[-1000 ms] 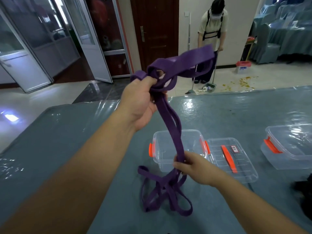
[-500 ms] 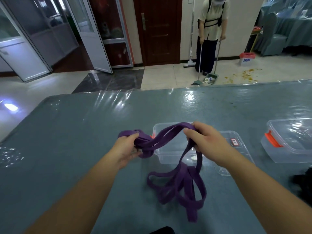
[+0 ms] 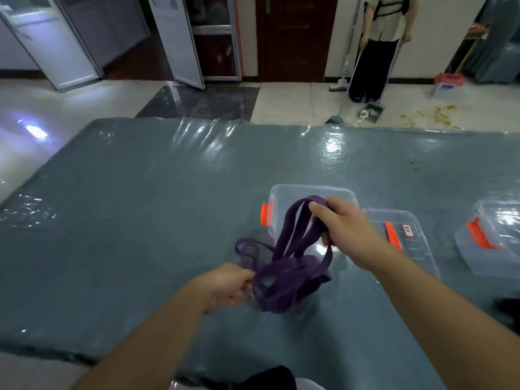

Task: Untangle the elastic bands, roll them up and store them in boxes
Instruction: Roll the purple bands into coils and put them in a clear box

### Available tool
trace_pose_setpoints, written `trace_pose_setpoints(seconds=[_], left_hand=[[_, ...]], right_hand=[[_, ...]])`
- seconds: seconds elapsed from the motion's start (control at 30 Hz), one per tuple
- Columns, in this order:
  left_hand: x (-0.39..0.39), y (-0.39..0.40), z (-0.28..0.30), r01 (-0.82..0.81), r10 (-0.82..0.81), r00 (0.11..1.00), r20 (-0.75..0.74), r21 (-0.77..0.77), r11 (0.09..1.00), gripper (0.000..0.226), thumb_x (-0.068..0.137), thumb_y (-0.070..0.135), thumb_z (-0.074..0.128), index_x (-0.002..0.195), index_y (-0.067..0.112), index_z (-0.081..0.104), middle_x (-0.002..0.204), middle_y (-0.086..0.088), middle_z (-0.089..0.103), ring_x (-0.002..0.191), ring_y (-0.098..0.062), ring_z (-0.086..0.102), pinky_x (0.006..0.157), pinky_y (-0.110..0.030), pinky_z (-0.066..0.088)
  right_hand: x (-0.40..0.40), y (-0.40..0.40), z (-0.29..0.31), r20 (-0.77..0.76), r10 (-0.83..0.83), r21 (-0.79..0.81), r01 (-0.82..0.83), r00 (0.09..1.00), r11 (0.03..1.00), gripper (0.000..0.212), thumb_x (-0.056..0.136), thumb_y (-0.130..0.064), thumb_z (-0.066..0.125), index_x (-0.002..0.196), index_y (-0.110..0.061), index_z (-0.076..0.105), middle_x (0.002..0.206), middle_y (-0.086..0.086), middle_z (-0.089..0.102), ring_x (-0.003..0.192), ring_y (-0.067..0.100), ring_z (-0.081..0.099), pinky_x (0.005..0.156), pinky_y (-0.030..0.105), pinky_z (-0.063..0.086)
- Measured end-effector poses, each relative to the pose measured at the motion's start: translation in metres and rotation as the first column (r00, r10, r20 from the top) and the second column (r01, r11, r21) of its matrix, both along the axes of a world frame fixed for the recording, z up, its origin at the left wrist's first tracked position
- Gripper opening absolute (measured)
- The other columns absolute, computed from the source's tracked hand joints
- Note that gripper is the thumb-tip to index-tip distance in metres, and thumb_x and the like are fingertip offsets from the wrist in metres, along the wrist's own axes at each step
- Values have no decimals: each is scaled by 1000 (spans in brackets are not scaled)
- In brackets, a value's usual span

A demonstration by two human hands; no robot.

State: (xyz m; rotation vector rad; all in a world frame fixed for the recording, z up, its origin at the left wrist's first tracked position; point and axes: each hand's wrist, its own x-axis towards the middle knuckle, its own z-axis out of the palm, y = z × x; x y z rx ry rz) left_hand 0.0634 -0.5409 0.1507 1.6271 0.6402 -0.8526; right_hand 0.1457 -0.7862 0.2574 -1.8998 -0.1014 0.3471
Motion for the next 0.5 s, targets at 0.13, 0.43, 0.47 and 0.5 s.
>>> trace_pose_setpoints(seconds=[0.13,0.43,0.47,0.5], left_hand=[[-16,1,-5,33,-49,994,-96,-156,987,50,97,58,54,121,18,73,121,-11,76,96,-25,70,79,-32,57],[-42,-34,-12,0,11,999,51,-208,978,33,94,25,70,125,33,63,122,14,70,104,-17,65,92,-37,55],[-43,-38,-15,-39,51,997,57,-189,981,35,93,24,70,125,33,60,119,10,69,99,-19,63,93,-38,54],[-44,-41,-20,-95,107,993,54,-196,976,37,92,21,70,126,32,58,118,5,69,97,-21,63,96,-40,56]], right_hand=[[-2,9,-7,-33,15,20,-14,999,1000,28,104,-35,58,86,-13,61,61,-2,62,53,16,57,53,28,44],[-11,19,-13,-77,-3,48,7,997,999,30,103,-35,56,85,-12,61,59,0,58,51,16,53,52,30,41],[-12,19,-13,-86,-12,53,17,996,998,30,103,-35,56,86,-11,61,58,0,58,51,15,53,52,30,40],[-13,19,-12,-91,-20,61,26,996,998,31,104,-36,56,87,-10,61,58,0,57,50,15,52,51,29,40]])
